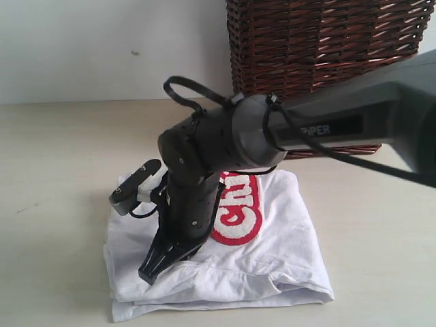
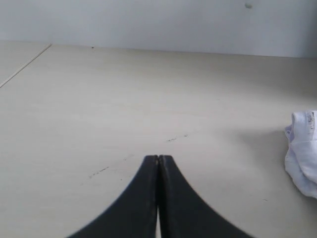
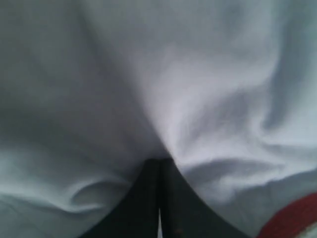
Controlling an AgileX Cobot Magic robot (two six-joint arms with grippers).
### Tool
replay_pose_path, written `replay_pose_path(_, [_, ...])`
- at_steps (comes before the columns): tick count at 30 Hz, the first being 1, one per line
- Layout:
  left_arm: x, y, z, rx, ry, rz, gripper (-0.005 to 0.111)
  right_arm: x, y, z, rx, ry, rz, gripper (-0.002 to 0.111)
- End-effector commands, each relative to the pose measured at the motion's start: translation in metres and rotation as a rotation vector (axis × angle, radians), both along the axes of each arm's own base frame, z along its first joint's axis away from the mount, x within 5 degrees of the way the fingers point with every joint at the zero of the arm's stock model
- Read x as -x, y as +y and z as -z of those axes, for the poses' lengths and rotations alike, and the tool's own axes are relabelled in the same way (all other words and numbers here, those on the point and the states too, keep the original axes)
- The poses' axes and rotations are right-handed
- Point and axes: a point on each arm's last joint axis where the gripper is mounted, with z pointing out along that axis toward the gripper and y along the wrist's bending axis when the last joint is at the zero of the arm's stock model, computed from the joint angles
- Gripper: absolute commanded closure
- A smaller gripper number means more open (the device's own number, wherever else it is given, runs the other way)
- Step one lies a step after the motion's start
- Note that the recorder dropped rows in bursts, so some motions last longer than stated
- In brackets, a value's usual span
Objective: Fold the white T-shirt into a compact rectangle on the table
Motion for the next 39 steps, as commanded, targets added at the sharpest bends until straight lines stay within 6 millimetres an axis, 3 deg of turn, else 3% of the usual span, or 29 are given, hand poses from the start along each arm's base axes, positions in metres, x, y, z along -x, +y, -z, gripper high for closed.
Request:
replay_pose_path(1, [0.0, 0.0, -0.001, 0.002, -0.018, 0.0, 0.107, 0.0, -0.001, 0.01, 0.016, 0.009, -0.009, 0.108])
replay_pose_path(5, [0.0, 0.0, -0.001, 0.002, -0.018, 0.0, 0.107, 0.002, -0.002, -0.012, -0.01, -0.01, -0.007, 0.108])
replay_pose_path(11, [0.0, 0.0, -0.001, 0.002, -0.018, 0.0, 0.107, 0.007, -0.017, -0.077, -0.116, -0.13, 0.026, 0.108])
replay_pose_path(14, [0.0, 0.0, -0.001, 0.002, -0.018, 0.0, 0.107, 0.004, -0.045, -0.059, -0.046, -0.137, 0.124, 0.108])
replay_pose_path(16, [0.0, 0.0, -0.001, 0.002, -0.018, 0.0, 0.107, -0.003, -0.073, -0.029, -0.018, -0.133, 0.208, 0.108])
replay_pose_path(20, [0.0, 0.0, -0.001, 0.002, -0.018, 0.0, 0.107, -0.01, -0.09, 0.002, 0.019, -0.087, 0.257, 0.108])
replay_pose_path(24, [0.0, 0.0, -0.001, 0.002, -0.018, 0.0, 0.107, -0.009, -0.091, -0.002, 0.023, -0.085, 0.257, 0.108])
replay_pose_path(32, [0.0, 0.0, -0.001, 0.002, -0.018, 0.0, 0.107, 0.007, -0.103, -0.053, -0.038, -0.106, 0.31, 0.108])
replay_pose_path(39, [0.0, 0.0, -0.001, 0.002, -0.018, 0.0, 0.107, 0.044, -0.132, -0.013, 0.025, -0.027, 0.36, 0.108])
